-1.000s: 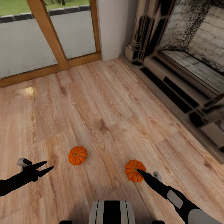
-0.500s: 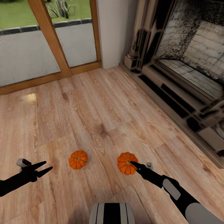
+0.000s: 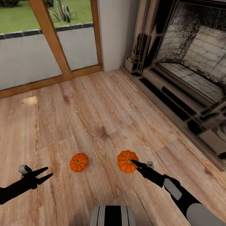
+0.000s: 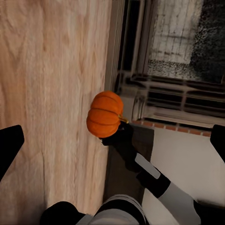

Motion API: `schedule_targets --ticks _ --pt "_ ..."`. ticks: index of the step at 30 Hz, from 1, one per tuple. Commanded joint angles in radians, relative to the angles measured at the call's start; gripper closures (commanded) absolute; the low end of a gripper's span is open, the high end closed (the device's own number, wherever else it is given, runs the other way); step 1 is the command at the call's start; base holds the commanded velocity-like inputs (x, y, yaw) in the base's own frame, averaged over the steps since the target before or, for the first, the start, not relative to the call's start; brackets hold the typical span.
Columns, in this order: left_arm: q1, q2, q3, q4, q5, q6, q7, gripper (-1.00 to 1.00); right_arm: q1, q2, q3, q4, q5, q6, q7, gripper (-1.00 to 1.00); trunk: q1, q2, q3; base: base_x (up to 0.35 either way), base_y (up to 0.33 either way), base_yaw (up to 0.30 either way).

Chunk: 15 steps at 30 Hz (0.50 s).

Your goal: Place each of the two pumpkins and all three candles from the living room inside a cabinet in the living room (use any cabinet), then make sure every cabinet is closed, and position the cauldron so it is next to a table in the living room.

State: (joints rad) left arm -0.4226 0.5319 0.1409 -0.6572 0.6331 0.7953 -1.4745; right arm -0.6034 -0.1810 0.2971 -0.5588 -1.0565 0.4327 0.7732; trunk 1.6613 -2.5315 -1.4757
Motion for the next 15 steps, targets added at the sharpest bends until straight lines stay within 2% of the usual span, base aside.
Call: schedule_targets --ticks 1,8,15 --pt "0.0 0.0 -0.001 0.006 0.001 0.005 -0.003 -1.0 -0.001 -0.001 0.004 0.006 -0.011 0.002 0.006 1.0 0.0 0.0 -0.001 0.016 -0.02 0.0" --pt "-0.001 -0.001 -0.001 0.045 0.002 -0.025 0.001 -1.0 -0.001 0.0 0.012 0.027 -0.01 0.0 0.044 1.0 0.0 0.0 -0.001 0.056 -0.091 0.0" --pt "-0.001 -0.001 -0.001 0.084 0.001 -0.026 0.003 -1.0 -0.001 0.0 0.014 0.01 0.002 0.0 0.083 1.0 0.0 0.0 -0.001 0.254 -0.028 0.0"
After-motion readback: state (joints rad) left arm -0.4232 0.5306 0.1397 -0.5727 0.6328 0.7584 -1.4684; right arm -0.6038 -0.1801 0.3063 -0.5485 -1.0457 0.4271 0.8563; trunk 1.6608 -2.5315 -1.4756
